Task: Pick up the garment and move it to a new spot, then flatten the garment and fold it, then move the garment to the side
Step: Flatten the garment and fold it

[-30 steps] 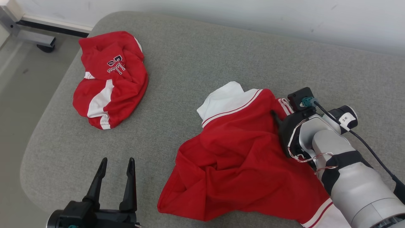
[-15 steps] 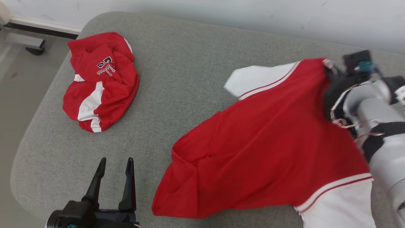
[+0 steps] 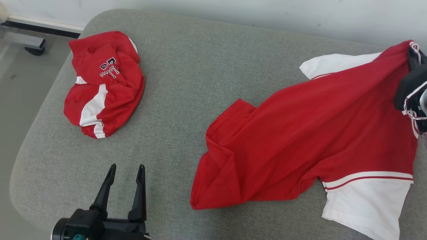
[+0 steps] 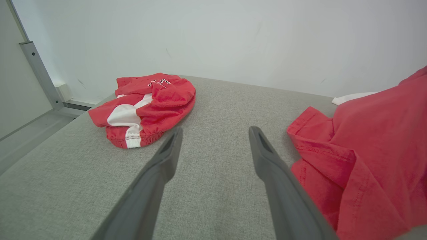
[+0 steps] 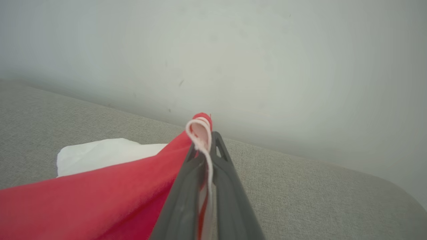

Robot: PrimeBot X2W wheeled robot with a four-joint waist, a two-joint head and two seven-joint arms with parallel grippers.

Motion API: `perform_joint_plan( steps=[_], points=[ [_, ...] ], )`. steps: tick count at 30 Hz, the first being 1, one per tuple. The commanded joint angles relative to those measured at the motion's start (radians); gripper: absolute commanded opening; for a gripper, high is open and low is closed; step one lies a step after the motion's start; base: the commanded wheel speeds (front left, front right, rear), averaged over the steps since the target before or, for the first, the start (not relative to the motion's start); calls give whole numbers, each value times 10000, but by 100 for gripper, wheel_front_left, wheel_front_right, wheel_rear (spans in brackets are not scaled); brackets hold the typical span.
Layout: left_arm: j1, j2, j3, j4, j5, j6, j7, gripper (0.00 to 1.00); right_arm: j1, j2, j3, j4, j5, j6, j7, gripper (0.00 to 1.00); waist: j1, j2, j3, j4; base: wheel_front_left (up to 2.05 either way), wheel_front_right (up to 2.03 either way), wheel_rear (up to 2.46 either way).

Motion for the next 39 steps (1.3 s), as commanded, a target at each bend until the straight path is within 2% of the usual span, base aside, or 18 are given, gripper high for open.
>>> perform_joint_plan(
  steps=[1,2,10,13,14,17,26,36,39],
  points=[
    [-127,69,3,41,-29,8,-33,100,114,59,-92,25,-137,-23,-195,88,0,-2,-20,-17,0,0,0],
    [-110,112,10,59,-19,8,-33,100,208,130,-241,57,-218,-23,-387,100,0,-2,-90,-67,0,0,0],
    [224,296,227,65,82,8,-33,100,422,562,-972,-326,-848,-23,-1169,100,0,-2,-700,-533,0,0,0],
    [361,355,368,28,118,8,-33,100,863,758,-1361,-1380,-1102,-23,-1172,100,0,-2,-930,-785,0,0,0],
    [361,355,368,28,118,8,-33,100,863,758,-1361,-1380,-1102,-23,-1172,100,0,-2,-930,-785,0,0,0],
    [533,397,533,-24,153,8,-33,100,1712,1020,-1866,-2643,-1360,-23,-1176,100,0,-2,-1143,-1065,0,0,0],
    [1005,458,908,-145,245,7,-33,100,4854,1984,-3016,-6038,-1636,-23,-1165,100,0,-2,-1656,-1828,0,0,0],
    [1176,456,1037,-273,332,7,-33,100,8344,3158,-4128,-9180,-1711,-23,-1165,100,0,-2,-1727,-2229,0,0,0],
    [1252,469,1106,-295,351,7,-33,100,9183,3599,-4187,-9928,-1840,-23,-1165,100,0,-2,-1748,-2353,0,0,0]
  ],
)
